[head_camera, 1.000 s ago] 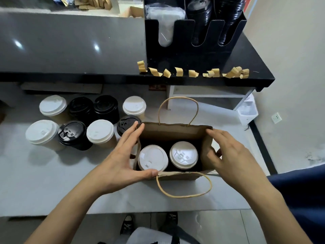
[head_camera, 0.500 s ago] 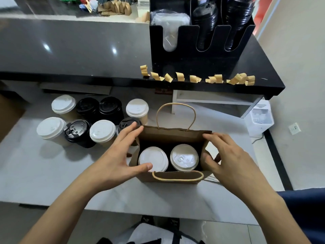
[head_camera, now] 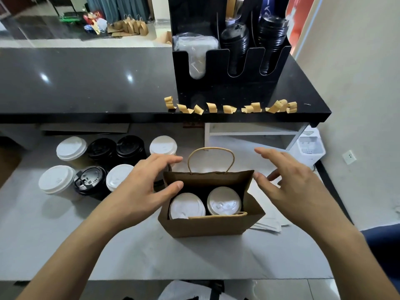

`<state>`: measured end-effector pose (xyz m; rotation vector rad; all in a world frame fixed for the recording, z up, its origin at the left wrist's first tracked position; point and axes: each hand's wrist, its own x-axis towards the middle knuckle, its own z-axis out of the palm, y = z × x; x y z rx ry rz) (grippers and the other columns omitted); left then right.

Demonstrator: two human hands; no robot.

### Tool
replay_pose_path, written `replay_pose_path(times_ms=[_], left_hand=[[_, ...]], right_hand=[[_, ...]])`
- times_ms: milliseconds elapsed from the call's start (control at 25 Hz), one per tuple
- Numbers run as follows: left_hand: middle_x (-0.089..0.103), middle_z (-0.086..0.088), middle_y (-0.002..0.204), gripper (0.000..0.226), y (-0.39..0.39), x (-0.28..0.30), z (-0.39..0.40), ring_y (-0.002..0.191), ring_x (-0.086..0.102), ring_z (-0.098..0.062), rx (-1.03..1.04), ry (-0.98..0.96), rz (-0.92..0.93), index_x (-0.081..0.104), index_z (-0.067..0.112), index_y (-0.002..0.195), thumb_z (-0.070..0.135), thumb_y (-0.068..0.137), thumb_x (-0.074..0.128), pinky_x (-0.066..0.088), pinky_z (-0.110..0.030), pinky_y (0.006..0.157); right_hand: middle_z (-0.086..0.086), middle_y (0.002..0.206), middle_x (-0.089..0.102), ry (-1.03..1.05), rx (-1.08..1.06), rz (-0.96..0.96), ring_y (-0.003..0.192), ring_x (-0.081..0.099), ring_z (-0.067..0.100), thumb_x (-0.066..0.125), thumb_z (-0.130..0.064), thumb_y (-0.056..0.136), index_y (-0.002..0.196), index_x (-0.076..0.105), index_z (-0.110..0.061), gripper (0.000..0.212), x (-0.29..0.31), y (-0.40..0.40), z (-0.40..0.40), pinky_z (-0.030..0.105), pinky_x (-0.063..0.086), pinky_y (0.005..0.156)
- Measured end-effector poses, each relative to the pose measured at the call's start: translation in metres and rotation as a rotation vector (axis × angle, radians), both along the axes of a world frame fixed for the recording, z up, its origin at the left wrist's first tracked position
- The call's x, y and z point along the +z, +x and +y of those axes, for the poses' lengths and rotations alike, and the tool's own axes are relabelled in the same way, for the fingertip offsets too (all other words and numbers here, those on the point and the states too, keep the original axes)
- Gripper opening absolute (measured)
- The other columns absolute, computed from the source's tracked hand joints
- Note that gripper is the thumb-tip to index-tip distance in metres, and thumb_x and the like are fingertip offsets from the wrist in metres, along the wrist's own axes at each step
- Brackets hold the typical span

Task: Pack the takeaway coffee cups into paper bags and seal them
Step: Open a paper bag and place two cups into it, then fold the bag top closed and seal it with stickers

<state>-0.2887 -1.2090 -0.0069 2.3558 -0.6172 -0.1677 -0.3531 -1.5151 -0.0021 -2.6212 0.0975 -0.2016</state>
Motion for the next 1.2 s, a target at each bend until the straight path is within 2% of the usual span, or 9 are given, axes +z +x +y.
replay_pose_path(times_ms=[80,240,440,560,720,880,1040,1200], left_hand=[[0.053,0.025,0.131,0.047,0.005,0.008,-0.004,0.128,0.043,-0.003,0.010,0.009,-0.039,0.049,0.044,0.139,0.049,0.094,0.061,0.040,-0.032,0.107],[0.050,0.030,0.135,0.056,0.017,0.033,-0.015,0.133,0.039,-0.001,-0.032,-0.001,-0.140,0.048,0.045,0.140,0.063,0.088,0.052,0.038,-0.026,0.109],[0.050,0.033,0.135,0.052,0.042,0.080,-0.024,0.135,0.038,0.000,-0.040,-0.021,-0.278,0.049,0.044,0.140,0.057,0.090,0.053,0.032,-0.019,0.108],[0.054,0.030,0.130,0.045,0.062,0.108,-0.030,0.132,0.040,0.001,-0.011,-0.052,-0.343,0.052,0.042,0.137,0.048,0.093,0.060,0.028,-0.008,0.105],[0.049,0.038,0.127,0.044,0.087,0.139,-0.042,0.133,0.035,0.008,-0.007,-0.061,-0.410,0.048,0.047,0.137,0.044,0.096,0.060,0.025,-0.001,0.101],[0.045,0.042,0.127,0.045,0.112,0.160,-0.051,0.132,0.030,0.016,-0.015,-0.058,-0.447,0.045,0.049,0.137,0.046,0.095,0.059,0.026,0.000,0.099],[0.042,0.044,0.127,0.043,0.143,0.174,-0.063,0.133,0.028,0.018,-0.025,-0.046,-0.470,0.042,0.052,0.136,0.049,0.095,0.056,0.029,0.000,0.097],[0.040,0.045,0.127,0.045,0.175,0.182,-0.079,0.129,0.030,0.018,-0.026,-0.056,-0.469,0.039,0.053,0.137,0.049,0.096,0.057,0.038,-0.011,0.091]], right_hand=[[-0.023,0.118,0.055,0.003,0.001,-0.047,0.090,0.063,0.003,0.057,-0.045,0.094,0.141,0.045,-0.045,0.049,0.009,0.006,-0.001,0.041,0.058,0.081],[-0.021,0.116,0.055,-0.005,0.019,-0.122,0.095,0.062,0.002,0.056,-0.045,0.095,0.143,0.044,-0.044,0.050,0.031,0.024,0.001,0.035,0.060,0.082],[-0.024,0.116,0.055,-0.011,0.068,-0.244,0.090,0.065,0.002,0.055,-0.046,0.093,0.141,0.047,-0.044,0.049,0.070,0.057,0.004,0.036,0.060,0.081],[-0.026,0.110,0.056,-0.007,0.085,-0.329,0.086,0.064,0.000,0.055,-0.045,0.093,0.138,0.050,-0.044,0.045,0.096,0.080,0.005,0.038,0.057,0.081],[-0.024,0.107,0.057,-0.023,0.108,-0.391,0.083,0.064,-0.001,0.057,-0.042,0.095,0.137,0.053,-0.042,0.042,0.125,0.112,0.005,0.033,0.057,0.075],[-0.027,0.106,0.056,-0.042,0.126,-0.431,0.083,0.063,-0.005,0.054,-0.047,0.094,0.136,0.053,-0.045,0.042,0.146,0.145,0.001,0.026,0.056,0.075],[-0.026,0.103,0.060,-0.030,0.124,-0.460,0.082,0.063,-0.003,0.053,-0.049,0.095,0.131,0.057,-0.042,0.037,0.160,0.185,-0.004,0.030,0.057,0.073],[-0.022,0.096,0.065,0.002,0.099,-0.481,0.078,0.063,-0.002,0.060,-0.041,0.097,0.120,0.065,-0.038,0.024,0.170,0.232,-0.007,0.029,0.056,0.072]])
